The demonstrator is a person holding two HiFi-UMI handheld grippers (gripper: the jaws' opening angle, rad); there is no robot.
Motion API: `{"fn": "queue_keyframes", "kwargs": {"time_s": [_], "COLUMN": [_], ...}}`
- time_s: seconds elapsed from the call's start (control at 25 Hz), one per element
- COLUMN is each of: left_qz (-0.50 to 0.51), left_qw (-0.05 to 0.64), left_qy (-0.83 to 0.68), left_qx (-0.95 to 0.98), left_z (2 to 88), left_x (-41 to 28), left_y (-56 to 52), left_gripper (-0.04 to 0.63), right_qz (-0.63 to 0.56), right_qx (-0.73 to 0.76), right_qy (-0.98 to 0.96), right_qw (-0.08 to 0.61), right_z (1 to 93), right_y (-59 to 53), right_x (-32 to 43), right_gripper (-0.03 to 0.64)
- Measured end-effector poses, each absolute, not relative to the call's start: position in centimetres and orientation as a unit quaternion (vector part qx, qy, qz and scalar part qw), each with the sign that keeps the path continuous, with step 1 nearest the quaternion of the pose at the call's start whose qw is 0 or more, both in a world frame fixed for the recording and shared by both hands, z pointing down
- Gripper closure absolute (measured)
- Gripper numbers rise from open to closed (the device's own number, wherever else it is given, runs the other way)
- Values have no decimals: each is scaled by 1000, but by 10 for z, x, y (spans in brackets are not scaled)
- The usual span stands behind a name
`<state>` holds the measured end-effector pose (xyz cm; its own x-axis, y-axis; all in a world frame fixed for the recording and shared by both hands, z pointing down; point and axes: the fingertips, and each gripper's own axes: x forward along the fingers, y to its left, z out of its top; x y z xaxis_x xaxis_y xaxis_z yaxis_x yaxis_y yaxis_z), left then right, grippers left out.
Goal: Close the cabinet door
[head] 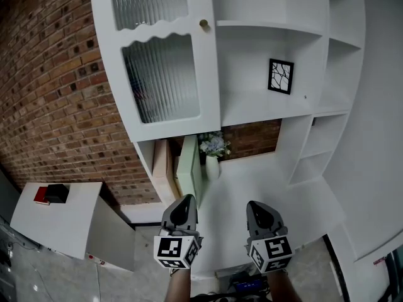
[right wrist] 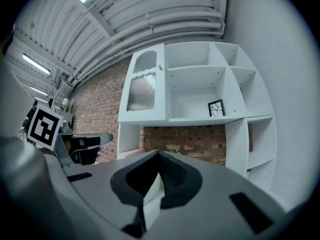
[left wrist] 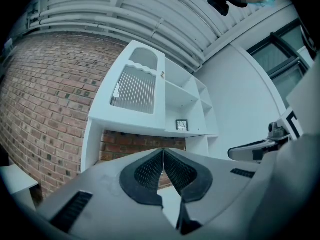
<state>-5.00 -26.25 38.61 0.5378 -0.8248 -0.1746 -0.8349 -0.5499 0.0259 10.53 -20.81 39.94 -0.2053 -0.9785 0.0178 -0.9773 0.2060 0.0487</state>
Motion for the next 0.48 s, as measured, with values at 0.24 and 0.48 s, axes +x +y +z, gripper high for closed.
{"fn": "queue_keyframes", "kwargs": {"time_s": [0.24, 0.48], "left_qz": [79, 82], "left_qw": [32, 27], "left_qy": [475, 479], "left_qx": [-876, -874], "left_z": [388, 389], "left_x": [-52, -55], "left_y": [-264, -267], "left_gripper": [578, 578], "right_qz": [-11, -10], "right_qx": [629, 628], "right_qy": [-777, -778], "right_qw": [24, 24], "right_z": [401, 403], "right_y": [-210, -213], "right_x": [104, 102], "right_gripper": [617, 617]}}
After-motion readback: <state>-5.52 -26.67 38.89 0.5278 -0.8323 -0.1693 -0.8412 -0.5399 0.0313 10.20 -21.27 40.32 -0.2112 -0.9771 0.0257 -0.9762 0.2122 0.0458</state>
